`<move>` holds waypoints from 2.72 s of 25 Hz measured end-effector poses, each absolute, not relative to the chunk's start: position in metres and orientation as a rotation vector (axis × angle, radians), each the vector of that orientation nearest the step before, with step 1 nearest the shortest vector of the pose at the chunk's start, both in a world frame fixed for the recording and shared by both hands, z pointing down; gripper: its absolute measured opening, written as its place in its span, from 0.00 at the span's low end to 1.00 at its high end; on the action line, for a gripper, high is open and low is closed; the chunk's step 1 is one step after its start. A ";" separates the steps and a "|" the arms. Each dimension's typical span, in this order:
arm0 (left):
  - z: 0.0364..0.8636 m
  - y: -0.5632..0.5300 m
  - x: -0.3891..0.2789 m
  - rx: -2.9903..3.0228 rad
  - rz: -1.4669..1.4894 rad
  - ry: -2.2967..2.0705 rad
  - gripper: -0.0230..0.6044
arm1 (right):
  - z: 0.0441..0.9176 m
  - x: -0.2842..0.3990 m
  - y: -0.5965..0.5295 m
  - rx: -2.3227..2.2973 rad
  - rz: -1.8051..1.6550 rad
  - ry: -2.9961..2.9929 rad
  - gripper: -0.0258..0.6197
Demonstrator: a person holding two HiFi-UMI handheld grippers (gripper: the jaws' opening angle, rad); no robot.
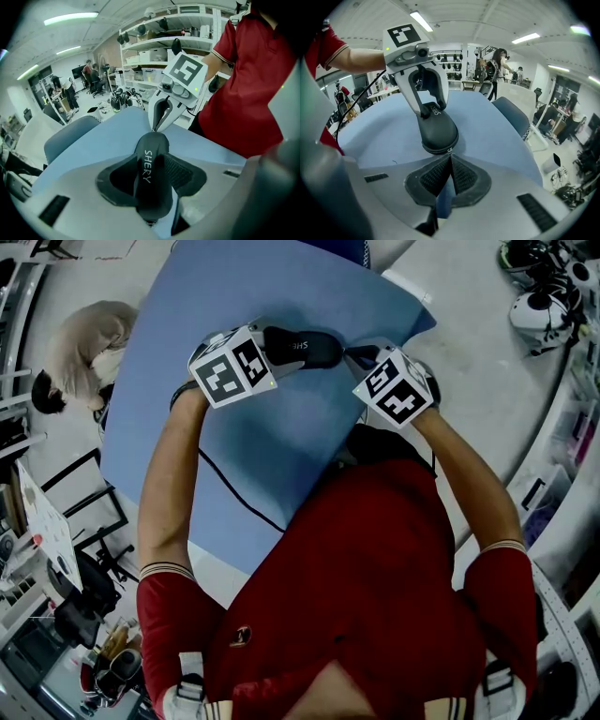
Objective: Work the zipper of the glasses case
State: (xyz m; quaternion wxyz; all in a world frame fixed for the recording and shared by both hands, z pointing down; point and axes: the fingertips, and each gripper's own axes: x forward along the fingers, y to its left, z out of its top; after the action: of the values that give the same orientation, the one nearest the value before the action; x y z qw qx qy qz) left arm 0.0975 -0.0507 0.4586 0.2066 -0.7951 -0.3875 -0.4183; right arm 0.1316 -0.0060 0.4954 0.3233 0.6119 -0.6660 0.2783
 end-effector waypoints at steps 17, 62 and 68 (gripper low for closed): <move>0.455 -0.055 0.098 -2.291 -1.152 -1.085 0.30 | 0.499 0.132 -0.014 1.566 0.597 -1.775 0.10; 0.460 -0.059 0.097 -2.391 -1.137 -1.067 0.30 | 0.501 0.078 -0.003 1.600 0.836 -1.750 0.04; 0.460 -0.056 0.101 -2.416 -1.128 -1.055 0.30 | 0.503 0.080 -0.002 1.634 0.878 -1.762 0.04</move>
State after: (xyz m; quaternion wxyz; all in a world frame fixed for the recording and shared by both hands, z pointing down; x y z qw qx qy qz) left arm 0.1014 -0.0558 0.4597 0.1366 -0.8347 -0.3643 -0.3897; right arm 0.0804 -0.0017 0.5030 0.2875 0.6116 -0.6597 0.3287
